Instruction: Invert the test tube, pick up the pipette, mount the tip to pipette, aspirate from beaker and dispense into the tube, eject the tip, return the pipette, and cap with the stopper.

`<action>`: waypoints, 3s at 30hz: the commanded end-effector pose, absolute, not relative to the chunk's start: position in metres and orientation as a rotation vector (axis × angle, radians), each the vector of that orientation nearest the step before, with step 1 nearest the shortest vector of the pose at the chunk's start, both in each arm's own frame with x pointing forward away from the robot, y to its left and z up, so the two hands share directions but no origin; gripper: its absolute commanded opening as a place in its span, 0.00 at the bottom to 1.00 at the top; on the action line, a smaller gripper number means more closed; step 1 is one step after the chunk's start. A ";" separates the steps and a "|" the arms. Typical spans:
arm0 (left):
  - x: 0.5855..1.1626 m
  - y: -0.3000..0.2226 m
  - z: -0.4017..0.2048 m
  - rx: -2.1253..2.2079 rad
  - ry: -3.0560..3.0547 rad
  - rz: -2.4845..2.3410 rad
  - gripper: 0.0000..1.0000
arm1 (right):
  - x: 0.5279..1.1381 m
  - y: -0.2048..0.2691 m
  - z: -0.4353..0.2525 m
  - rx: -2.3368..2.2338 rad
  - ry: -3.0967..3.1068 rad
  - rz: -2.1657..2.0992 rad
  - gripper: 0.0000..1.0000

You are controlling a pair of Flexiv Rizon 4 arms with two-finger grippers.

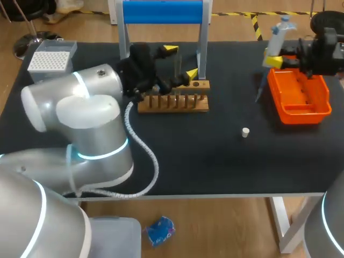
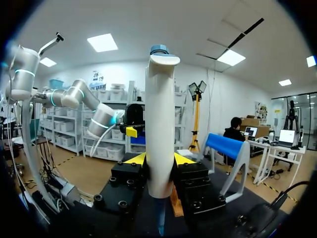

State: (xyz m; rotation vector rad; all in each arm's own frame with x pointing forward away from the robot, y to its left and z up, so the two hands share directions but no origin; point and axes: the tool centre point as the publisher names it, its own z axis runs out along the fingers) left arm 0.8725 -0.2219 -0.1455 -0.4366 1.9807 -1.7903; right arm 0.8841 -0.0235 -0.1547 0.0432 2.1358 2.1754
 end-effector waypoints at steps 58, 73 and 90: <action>0.933 -0.394 -0.105 -0.337 2.086 -1.996 1.00 | 0.965 -0.172 -0.167 0.142 2.149 2.210 0.00; 0.938 -0.457 -0.072 -0.360 1.964 -1.958 1.00 | 0.965 -0.172 -0.167 0.142 2.149 2.210 0.00; 0.941 -0.513 -0.056 -0.346 2.016 -2.040 1.00 | 0.965 -0.172 -0.167 0.142 2.149 2.210 0.00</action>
